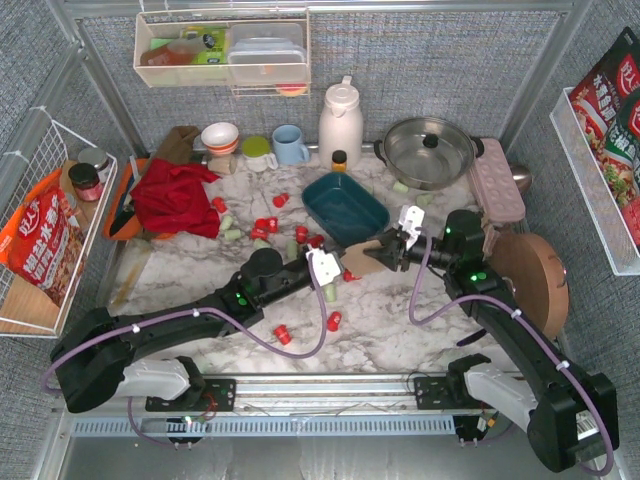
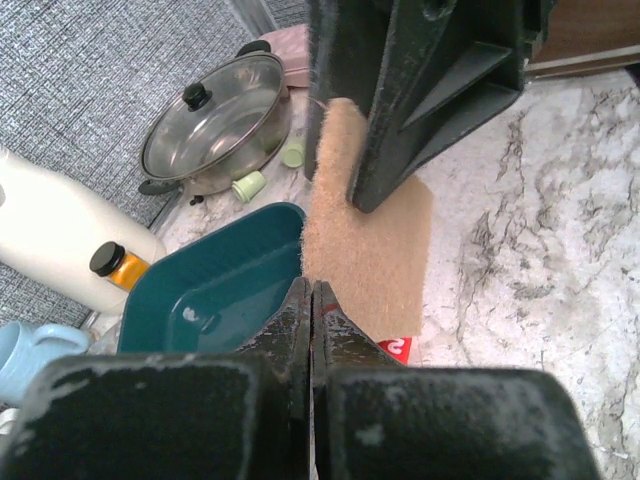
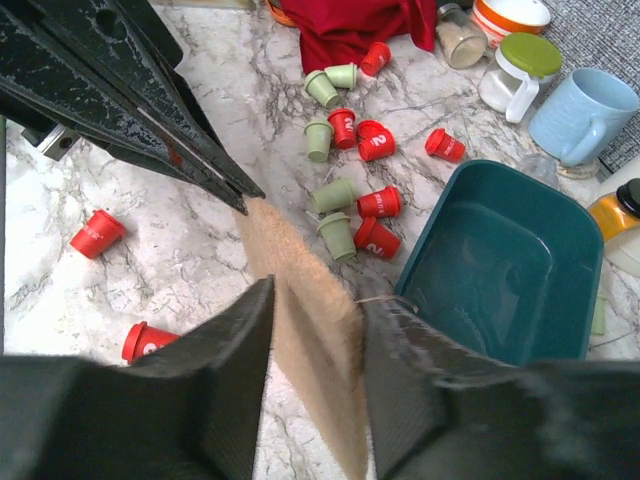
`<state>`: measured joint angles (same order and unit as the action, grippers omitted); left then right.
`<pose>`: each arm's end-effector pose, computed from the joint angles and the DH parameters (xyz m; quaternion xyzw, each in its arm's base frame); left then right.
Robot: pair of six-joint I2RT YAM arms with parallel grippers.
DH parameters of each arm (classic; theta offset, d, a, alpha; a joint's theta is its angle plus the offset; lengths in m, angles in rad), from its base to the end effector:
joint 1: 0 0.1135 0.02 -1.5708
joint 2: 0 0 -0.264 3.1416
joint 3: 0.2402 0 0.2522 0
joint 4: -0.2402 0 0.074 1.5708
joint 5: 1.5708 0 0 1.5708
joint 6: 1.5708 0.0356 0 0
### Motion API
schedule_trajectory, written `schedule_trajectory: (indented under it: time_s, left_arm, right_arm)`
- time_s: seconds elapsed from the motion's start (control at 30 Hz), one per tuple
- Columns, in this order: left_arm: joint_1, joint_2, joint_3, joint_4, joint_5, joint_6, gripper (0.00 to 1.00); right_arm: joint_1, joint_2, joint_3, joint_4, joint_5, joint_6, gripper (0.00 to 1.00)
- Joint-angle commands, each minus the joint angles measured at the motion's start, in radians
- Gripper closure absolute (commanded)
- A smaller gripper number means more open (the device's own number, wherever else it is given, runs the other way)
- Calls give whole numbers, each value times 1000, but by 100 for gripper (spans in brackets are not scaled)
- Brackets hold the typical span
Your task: Mix the coffee capsules in the storage basket
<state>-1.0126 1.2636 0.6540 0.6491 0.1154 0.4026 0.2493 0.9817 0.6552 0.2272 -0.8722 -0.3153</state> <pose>0.1473 -0.2436 0.2784 0.4813 0.4987 -0.2543 0.6745 0.2074 0.0809 0.3017 -0.4594 0.5664 0.2929 0.6183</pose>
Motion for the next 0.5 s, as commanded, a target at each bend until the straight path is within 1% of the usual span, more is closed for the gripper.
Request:
schedule_trajectory:
  time_s: [0.0, 0.03, 0.1, 0.13, 0.17, 0.2, 0.27, 0.33, 0.43, 0.47]
  left_arm:
    - [-1, -6, 11, 91, -58, -85, 96]
    - [-1, -6, 11, 106, -104, -119, 83]
    - [-1, -4, 2, 158, -210, -197, 59]
    - [-1, -1, -4, 180, -265, -232, 38]
    - [-1, 1, -12, 200, -322, -257, 24]
    - [-2, 2, -16, 215, -379, -282, 14]
    - [-1, 3, -25, 228, -506, -342, 5]
    - [-1, 9, -28, 228, -616, -406, 1]
    - [-1, 42, -3, 175, -720, -494, 1]
    - [-1, 61, 16, 143, -742, -523, 1]
  right_arm:
    - [1, 1, 27, -53, -35, -38, 92]
    - [1, 3, 36, -76, -27, -44, 100]
    - [1, 5, 51, -103, 32, -43, 100]
    - [1, 1, 46, -96, 82, -23, 100]
    - [1, -6, 38, -81, 157, 4, 100]
    - [2, -16, 27, -63, 245, 29, 100]
    - [2, -48, -2, -15, 482, 98, 100]
    - [1, -87, -28, 19, 749, 151, 100]
    - [-8, -127, -72, 96, 1141, 242, 100]
    - [-21, -129, -89, 139, 1245, 269, 100]
